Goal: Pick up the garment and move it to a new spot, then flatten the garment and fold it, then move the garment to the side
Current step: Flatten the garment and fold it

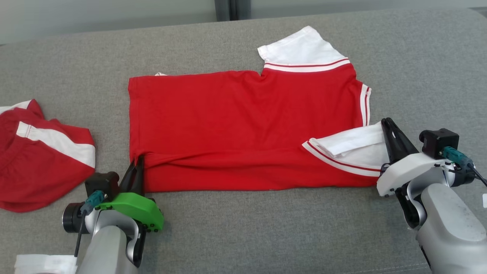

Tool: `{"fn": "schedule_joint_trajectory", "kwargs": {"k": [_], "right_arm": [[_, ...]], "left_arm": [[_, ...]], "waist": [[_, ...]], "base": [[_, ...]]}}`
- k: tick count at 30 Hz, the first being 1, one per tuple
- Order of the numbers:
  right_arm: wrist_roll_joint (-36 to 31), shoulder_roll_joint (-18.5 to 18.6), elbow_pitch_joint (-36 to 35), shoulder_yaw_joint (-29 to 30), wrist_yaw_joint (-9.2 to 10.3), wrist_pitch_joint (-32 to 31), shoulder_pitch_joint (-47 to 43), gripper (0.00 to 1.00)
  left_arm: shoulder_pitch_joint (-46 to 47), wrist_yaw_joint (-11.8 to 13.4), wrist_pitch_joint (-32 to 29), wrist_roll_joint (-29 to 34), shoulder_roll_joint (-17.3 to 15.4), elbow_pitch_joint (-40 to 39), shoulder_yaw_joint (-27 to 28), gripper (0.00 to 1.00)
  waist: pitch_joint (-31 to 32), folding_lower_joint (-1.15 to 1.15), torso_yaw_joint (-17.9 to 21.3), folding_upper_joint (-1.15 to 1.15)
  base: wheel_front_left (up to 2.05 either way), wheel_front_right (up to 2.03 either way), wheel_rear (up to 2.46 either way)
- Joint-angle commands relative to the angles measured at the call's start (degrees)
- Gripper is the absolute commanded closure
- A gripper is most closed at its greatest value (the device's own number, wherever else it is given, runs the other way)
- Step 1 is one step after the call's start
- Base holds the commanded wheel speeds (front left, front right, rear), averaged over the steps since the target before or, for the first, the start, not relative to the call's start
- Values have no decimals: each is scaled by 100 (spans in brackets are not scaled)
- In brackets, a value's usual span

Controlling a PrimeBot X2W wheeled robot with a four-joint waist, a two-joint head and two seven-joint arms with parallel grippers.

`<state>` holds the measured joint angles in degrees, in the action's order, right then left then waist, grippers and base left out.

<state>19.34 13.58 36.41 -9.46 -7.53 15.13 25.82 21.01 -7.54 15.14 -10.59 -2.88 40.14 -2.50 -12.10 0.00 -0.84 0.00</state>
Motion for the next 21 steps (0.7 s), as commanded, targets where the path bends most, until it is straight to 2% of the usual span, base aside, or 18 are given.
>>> {"fn": "schedule_joint_trajectory", "kwargs": {"k": [1, 3, 4, 5, 6, 7, 13, 21], "right_arm": [[-71, -18, 75, 21, 8, 3, 140, 100], [-60, -58, 167, 34, 8, 3, 223, 100], [-58, -71, 201, 45, 8, 3, 278, 87], [-53, -82, 226, 71, 8, 3, 334, 49], [-27, -103, 248, 105, 8, 3, 374, 0], [-43, -105, 194, 164, 8, 4, 432, 0], [-404, -272, -504, 797, 8, 3, 362, 0], [-548, -372, -747, 785, 8, 2, -279, 0]], "left_arm": [[179, 12, -3, 29, -11, 33, 4, 100], [251, 13, -3, -1, -10, 93, 10, 100], [289, 12, -3, -23, -11, 114, 10, 98], [332, 12, -3, -27, -10, 130, 11, 65], [372, 13, -3, -26, -11, 106, 30, 12], [400, 32, -3, -4, -12, 65, 41, 0], [315, 158, -3, 3, -11, -325, 105, 0], [-103, 268, -2, 18, -11, -586, 137, 0]], "waist": [[-261, 0, -47, 0], [-326, 0, -50, 0], [-355, 0, -50, 0], [-379, 0, -49, 0], [-397, 0, -51, 0], [-416, 0, -52, 0], [-436, 0, -50, 0], [-149, 0, -4, 0]], "base": [[0, 0, 0], [0, 0, 0], [0, 0, 0], [0, 0, 0], [0, 0, 0], [0, 0, 0], [0, 0, 0], [0, 0, 0]]}}
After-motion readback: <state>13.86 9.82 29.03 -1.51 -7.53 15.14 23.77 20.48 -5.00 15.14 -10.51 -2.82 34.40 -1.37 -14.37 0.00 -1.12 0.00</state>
